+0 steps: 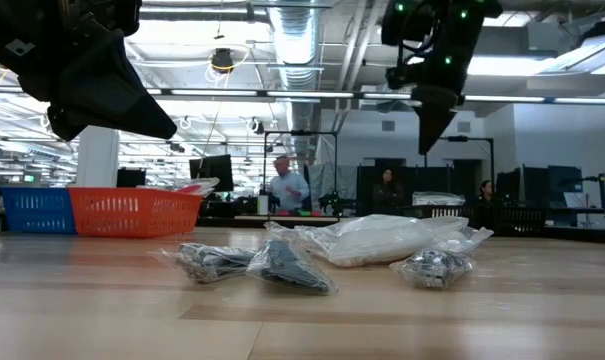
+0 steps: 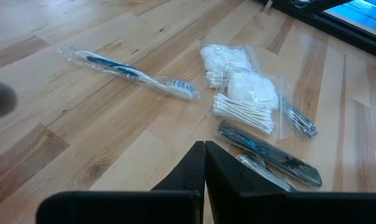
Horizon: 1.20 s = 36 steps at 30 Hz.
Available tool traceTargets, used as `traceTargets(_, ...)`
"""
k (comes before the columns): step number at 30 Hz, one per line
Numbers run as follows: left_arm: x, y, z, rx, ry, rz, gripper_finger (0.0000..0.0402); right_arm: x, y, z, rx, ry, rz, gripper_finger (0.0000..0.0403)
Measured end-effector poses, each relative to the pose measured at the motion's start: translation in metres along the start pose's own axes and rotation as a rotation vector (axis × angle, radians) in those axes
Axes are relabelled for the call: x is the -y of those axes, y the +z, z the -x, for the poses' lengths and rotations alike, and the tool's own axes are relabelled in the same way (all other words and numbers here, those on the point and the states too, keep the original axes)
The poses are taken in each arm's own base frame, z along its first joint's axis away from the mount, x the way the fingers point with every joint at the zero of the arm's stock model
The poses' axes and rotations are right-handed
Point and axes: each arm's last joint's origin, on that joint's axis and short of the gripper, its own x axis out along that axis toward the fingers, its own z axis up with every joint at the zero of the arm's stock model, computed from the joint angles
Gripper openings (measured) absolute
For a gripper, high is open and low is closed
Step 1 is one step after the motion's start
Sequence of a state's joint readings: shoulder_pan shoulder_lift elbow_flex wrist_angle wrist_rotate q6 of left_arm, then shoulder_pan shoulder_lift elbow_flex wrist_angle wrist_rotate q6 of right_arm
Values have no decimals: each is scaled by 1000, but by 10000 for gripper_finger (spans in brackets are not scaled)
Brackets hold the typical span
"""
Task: Pick & Place Travel size toiletries
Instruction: Put the cotton pack into the left black bin
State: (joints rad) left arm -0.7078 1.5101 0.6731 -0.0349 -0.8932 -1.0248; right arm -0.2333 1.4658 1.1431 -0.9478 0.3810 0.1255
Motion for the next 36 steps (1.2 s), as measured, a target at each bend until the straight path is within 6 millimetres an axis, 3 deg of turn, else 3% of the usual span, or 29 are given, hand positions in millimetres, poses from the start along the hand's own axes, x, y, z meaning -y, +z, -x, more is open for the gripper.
traceTargets(12,6,4,0,22,-51,-54,2,-37,6,15,151,68,81,163)
traceTargets(18,16,3,-5,-39,-183,-121,2,-53,5,22,186,163,122,163)
traceTargets(25,23,2,-49,-207,-303,-208,1,-73,7,31,277,213,168,154)
traceTargets(32,33,26,-84,-238,-399,-292,1,-85,-1,31,263,246,217,143)
traceTargets(36,27,41,-96,-227,-401,-292,1,-91,-10,25,234,248,229,135)
